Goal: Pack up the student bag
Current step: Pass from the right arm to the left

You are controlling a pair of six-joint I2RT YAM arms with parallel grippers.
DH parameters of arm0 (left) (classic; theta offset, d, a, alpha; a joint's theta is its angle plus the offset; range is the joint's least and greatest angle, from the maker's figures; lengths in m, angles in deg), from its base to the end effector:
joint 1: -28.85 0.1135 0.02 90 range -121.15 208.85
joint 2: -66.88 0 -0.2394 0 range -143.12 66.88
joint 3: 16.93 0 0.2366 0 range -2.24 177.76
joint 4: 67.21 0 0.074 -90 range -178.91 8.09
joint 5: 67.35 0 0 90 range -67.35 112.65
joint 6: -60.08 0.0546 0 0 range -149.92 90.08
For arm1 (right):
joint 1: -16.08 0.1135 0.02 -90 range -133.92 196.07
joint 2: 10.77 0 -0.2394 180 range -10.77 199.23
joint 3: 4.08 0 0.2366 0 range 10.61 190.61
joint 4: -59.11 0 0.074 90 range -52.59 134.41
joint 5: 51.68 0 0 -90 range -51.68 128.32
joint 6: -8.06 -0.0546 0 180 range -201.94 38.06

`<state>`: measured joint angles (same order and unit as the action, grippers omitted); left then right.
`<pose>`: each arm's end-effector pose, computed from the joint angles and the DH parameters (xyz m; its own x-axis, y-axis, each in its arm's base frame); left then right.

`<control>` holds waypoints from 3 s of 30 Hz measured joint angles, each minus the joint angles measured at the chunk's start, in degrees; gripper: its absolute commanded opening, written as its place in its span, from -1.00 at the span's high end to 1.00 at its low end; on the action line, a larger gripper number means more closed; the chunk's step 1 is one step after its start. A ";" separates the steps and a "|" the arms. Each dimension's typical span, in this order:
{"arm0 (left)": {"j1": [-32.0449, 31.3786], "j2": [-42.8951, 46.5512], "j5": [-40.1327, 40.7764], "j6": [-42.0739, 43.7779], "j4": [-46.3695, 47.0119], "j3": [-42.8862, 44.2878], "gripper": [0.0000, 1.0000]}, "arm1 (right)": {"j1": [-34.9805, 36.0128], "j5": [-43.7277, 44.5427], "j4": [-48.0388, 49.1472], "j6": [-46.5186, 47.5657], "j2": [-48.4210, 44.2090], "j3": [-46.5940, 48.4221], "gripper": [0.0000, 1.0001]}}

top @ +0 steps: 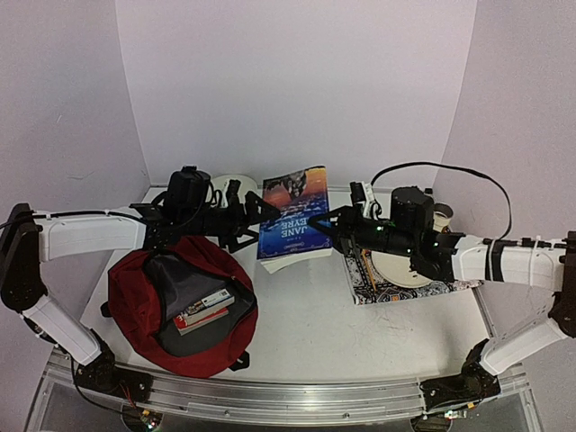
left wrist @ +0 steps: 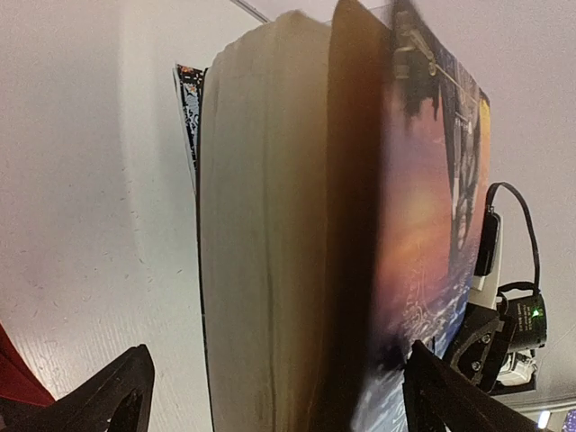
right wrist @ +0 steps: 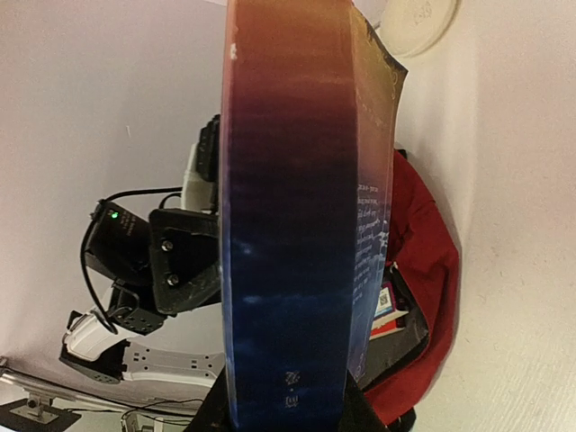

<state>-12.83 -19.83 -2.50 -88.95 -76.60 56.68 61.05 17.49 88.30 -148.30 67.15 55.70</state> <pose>0.2465 -0.2506 0.2517 -0.9146 -0.2249 -0.3361 0.2157 0.4316 -0.8759 0.2109 0.2381 0.2979 -0.7769 0.4341 -0.4560 -0.4881 0.0422 0.8718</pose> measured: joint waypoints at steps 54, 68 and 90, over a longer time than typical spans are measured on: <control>2.10 1.94 -10.33 -16.02 22.21 -4.63 -0.99 | -0.79 -6.07 5.90 -3.05 -0.21 6.58 1.00; 1.72 1.36 -10.84 -16.43 22.83 -2.02 -0.45 | -1.08 -6.96 8.98 -5.06 2.50 8.01 1.00; 3.69 5.68 -6.92 -17.54 23.11 -3.18 1.00 | -2.45 -5.91 10.96 -4.39 2.43 5.72 0.05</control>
<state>-9.14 -14.16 -9.42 -106.49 -53.49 53.50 58.59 11.59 99.26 -152.70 69.58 61.42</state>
